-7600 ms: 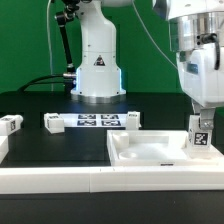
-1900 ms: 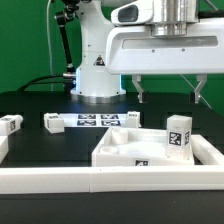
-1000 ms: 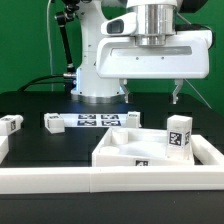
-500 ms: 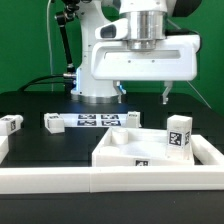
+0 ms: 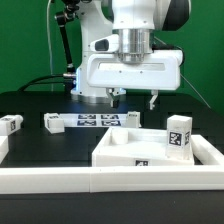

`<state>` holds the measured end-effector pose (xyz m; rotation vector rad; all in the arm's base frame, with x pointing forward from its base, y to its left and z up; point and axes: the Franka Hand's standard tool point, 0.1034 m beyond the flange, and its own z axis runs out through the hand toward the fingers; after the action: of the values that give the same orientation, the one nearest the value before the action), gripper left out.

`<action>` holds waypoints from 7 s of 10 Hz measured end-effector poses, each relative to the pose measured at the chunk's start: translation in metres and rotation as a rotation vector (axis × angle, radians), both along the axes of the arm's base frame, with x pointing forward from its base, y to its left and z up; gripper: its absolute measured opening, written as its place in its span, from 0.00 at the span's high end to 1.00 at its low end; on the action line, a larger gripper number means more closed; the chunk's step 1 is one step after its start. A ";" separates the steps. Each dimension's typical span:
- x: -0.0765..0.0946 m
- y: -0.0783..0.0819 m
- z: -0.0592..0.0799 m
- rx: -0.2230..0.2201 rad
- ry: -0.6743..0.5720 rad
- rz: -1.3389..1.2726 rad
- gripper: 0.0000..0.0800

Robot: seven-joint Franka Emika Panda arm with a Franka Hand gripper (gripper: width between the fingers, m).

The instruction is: Assemble square table

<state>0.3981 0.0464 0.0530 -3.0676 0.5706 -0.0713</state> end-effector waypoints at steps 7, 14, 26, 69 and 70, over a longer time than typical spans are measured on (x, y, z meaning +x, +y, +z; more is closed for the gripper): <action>-0.013 -0.001 -0.007 0.012 0.076 0.069 0.19; -0.010 0.000 -0.008 0.211 0.548 0.190 0.19; -0.021 -0.001 -0.039 0.315 0.951 0.160 0.19; 0.119 -0.095 0.065 -0.164 -0.371 0.226 0.64; 0.121 -0.097 0.063 -0.187 -0.400 0.228 0.64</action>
Offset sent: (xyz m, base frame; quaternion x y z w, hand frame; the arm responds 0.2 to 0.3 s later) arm 0.0000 0.0000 0.0000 0.0000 0.0000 0.0000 1.0000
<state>0.5188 -0.0507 0.1165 -3.1313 0.2009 -0.7498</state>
